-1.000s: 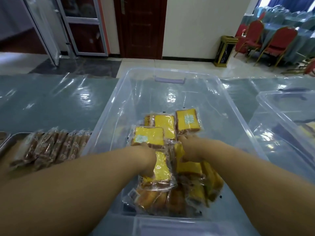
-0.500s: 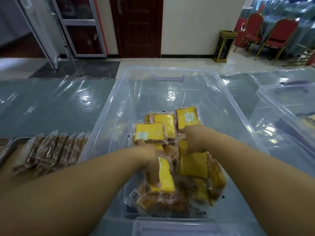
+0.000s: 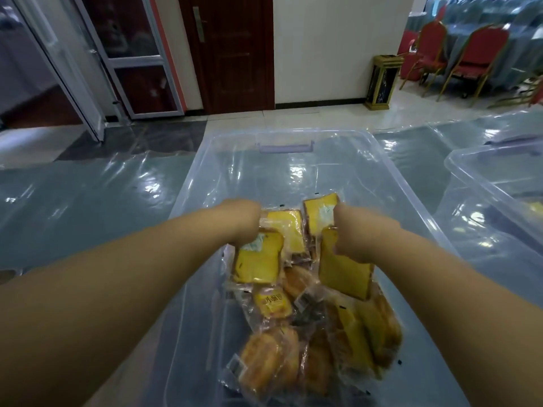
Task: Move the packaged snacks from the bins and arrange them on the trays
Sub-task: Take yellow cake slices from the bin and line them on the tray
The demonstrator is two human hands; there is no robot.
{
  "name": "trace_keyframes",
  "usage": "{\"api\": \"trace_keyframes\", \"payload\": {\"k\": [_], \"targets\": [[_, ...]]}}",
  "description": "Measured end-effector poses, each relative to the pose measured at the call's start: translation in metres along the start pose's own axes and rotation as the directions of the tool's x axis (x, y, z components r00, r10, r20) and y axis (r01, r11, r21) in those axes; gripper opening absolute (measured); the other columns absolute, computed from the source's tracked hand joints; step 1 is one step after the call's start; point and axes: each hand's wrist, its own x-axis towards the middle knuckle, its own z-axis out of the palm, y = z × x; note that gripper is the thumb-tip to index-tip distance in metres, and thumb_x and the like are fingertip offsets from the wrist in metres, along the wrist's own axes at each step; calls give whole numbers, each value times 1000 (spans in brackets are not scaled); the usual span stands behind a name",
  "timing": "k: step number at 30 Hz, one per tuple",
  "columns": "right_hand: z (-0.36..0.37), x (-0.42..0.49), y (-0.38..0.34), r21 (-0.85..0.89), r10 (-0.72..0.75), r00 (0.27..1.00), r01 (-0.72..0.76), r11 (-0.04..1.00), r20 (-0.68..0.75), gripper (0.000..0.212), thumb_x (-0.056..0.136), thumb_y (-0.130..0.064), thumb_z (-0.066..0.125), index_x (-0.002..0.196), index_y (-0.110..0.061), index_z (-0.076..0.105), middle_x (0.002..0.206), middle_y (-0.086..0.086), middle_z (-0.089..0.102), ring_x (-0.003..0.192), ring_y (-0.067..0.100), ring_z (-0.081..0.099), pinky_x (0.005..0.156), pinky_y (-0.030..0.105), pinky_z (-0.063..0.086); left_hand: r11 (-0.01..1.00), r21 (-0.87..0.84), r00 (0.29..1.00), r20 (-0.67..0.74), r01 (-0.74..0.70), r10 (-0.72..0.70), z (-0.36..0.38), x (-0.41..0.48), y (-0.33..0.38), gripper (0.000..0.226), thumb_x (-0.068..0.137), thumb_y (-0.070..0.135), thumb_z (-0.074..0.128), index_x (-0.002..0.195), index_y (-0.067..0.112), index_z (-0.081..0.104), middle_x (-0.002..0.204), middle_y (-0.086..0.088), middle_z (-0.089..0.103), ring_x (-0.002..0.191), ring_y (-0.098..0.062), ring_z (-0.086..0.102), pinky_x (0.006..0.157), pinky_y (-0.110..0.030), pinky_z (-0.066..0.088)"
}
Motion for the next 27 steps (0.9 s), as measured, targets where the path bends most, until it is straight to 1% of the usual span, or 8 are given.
{"api": "trace_keyframes", "payload": {"k": [3,6,8,13,18,21,24,27], "targets": [[3,1,0,-23,-9,1000,10,1000,26,33,86,-15,63,114,-16,46,94,4,54,83,23,55,72,34,49,998,52,997,72,-20,16,7,14,1,35,86,8,51,120,4,49,117,-14,53,95,-25,51,76,-32,42],[0,5,-3,-78,-29,996,35,996,79,28,87,-15,62,112,-15,48,91,3,53,81,22,55,69,33,48,989,131,985,164,-75,53,19,27,2,68,86,33,62,141,9,29,140,-13,40,122,-31,42,97,-37,38],[-7,12,-7,-154,-55,992,71,985,110,24,88,-15,60,110,-13,50,87,2,50,82,22,55,70,33,48,975,208,982,187,-76,36,24,38,2,79,82,45,65,142,9,28,144,-12,37,126,-32,41,102,-39,39],[-34,50,-21,-254,-77,994,94,963,74,20,87,-11,57,106,-12,50,82,0,45,85,25,50,70,36,43,946,303,952,306,-120,23,26,54,11,72,85,45,62,142,11,34,141,-8,41,120,-31,48,96,-41,45],[-28,98,-11,-286,-93,996,93,954,15,30,91,-15,51,121,-15,46,120,11,51,106,31,46,82,42,40,971,217,952,305,-102,31,32,65,4,88,80,45,68,146,10,21,143,-9,39,119,-33,49,96,-43,45],[-11,122,1,-346,-113,990,136,928,87,41,91,-18,50,131,-14,41,133,14,42,124,35,35,97,50,36,976,196,954,300,-90,28,34,67,3,93,77,44,72,145,8,21,144,-12,37,121,-34,47,97,-44,45],[5,136,4,-302,-92,977,148,942,192,47,90,-19,48,135,-12,38,139,16,37,129,36,31,100,50,37,978,178,962,265,-111,61,32,68,3,87,76,39,74,142,7,27,139,-12,43,117,-33,50,96,-43,45],[13,142,2,-221,-78,976,123,968,202,52,89,-24,47,138,-14,33,142,17,35,131,36,30,102,50,35,997,61,971,237,-51,35,26,67,3,103,72,33,80,144,10,11,142,-15,40,117,-36,50,95,-46,46]]}}
